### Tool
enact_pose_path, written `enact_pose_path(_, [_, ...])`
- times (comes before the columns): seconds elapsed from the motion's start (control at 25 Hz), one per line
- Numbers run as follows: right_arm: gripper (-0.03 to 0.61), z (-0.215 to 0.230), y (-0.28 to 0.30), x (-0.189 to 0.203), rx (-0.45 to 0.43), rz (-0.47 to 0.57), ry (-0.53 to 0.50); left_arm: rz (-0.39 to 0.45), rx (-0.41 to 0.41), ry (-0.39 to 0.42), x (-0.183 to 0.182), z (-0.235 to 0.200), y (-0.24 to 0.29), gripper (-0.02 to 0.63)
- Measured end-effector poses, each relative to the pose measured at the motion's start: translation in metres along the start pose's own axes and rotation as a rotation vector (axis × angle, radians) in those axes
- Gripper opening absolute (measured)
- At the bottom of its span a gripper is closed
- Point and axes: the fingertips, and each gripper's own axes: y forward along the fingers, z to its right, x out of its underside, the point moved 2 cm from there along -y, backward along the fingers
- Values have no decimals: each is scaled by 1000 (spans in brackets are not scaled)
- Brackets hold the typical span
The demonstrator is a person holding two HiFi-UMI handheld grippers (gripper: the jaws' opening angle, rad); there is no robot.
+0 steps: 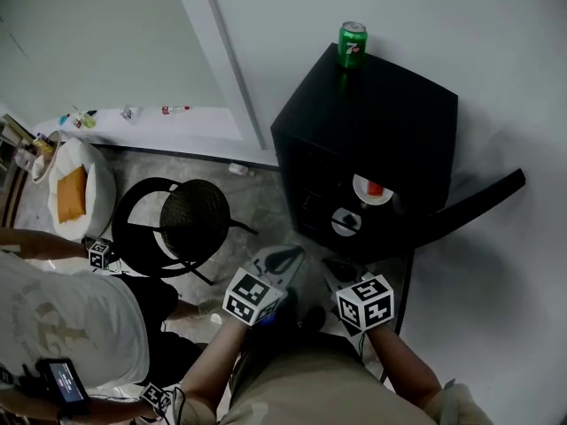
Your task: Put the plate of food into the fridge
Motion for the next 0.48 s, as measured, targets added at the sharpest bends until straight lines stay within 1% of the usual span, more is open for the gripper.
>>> enact_pose_path(0.36, [21,-15,3,-2,-3,19,-41,11,-38,59,1,6,-20,18])
enact_pose_path(0.48, [21,-26,4,-8,-2,21,-56,32,-46,87,-2,6,-34,18])
